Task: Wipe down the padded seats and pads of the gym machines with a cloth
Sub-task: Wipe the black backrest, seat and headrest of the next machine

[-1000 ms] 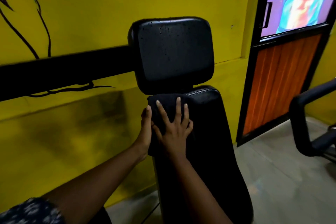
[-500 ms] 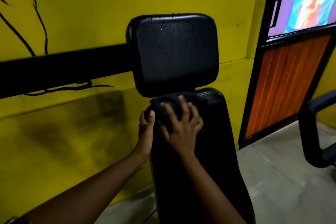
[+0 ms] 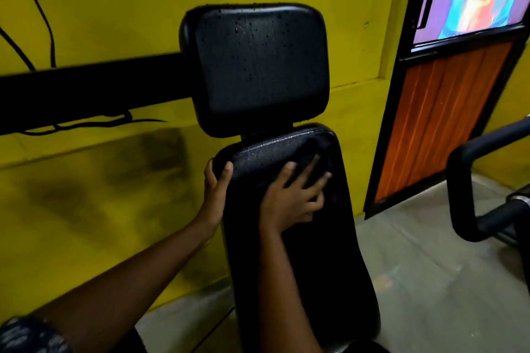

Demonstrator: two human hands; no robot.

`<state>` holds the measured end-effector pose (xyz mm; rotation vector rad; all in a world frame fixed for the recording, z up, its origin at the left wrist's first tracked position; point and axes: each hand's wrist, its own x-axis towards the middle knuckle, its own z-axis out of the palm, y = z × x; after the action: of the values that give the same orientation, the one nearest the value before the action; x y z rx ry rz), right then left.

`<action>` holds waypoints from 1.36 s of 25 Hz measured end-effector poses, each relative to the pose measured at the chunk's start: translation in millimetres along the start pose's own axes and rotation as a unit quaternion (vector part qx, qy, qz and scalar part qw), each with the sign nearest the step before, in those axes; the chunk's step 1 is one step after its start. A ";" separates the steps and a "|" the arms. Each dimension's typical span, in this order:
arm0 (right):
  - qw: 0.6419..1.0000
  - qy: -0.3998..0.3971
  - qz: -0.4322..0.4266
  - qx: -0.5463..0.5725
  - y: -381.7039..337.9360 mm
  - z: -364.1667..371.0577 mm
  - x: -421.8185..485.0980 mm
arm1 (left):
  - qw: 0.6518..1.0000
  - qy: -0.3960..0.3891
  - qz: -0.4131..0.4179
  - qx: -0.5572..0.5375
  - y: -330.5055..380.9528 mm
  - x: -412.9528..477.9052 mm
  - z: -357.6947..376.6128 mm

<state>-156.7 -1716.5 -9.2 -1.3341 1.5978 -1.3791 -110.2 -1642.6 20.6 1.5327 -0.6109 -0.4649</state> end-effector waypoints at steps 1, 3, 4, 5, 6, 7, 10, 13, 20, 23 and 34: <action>0.998 0.014 -0.063 -0.006 -5.2 0.3 -27.6 | 1.000 -0.002 0.003 -0.004 0.5 -1.7 -0.6; 0.985 0.002 -0.170 -0.030 2.0 5.0 -61.7 | 1.000 -0.014 0.012 0.003 0.8 -4.2 -1.7; 0.981 -0.013 -0.193 -0.036 12.9 6.4 -64.4 | 1.000 -0.020 0.010 0.010 -0.7 -4.6 -2.2; 0.981 -0.010 -0.191 -0.041 27.0 8.4 -60.4 | 1.000 -0.021 0.007 0.013 -1.8 -4.5 -2.2; 0.986 0.002 -0.162 -0.044 41.0 9.8 -52.1 | 1.000 -0.017 0.003 0.016 -2.7 -5.6 -1.1; 0.992 0.018 -0.114 -0.048 55.1 11.0 -43.0 | 1.000 -0.009 0.000 0.021 -5.0 -9.6 0.6; 0.997 0.022 0.079 -0.009 79.2 8.9 -17.7 | 1.000 0.024 0.011 -0.004 -15.5 -15.3 5.5; 0.987 -0.014 0.158 0.018 57.5 0.7 -11.6 | 0.999 0.020 0.014 -0.025 -20.1 -11.2 3.8; 0.984 0.004 -0.168 -0.050 13.5 3.1 45.5 | 0.997 0.039 0.053 -0.030 -32.3 -7.6 8.7; 0.999 0.036 0.027 -0.029 60.8 3.6 55.7 | 0.997 0.040 0.060 -0.038 -36.5 -1.8 6.5; 0.989 -0.015 -0.145 -0.020 50.8 9.6 -69.8 | 0.996 0.011 0.019 -0.089 -53.4 -18.4 5.2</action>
<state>-142.4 -1656.6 -70.4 -1.6545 1.4613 -1.4917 -122.6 -1635.1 -34.2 1.3525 -0.5655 -0.4617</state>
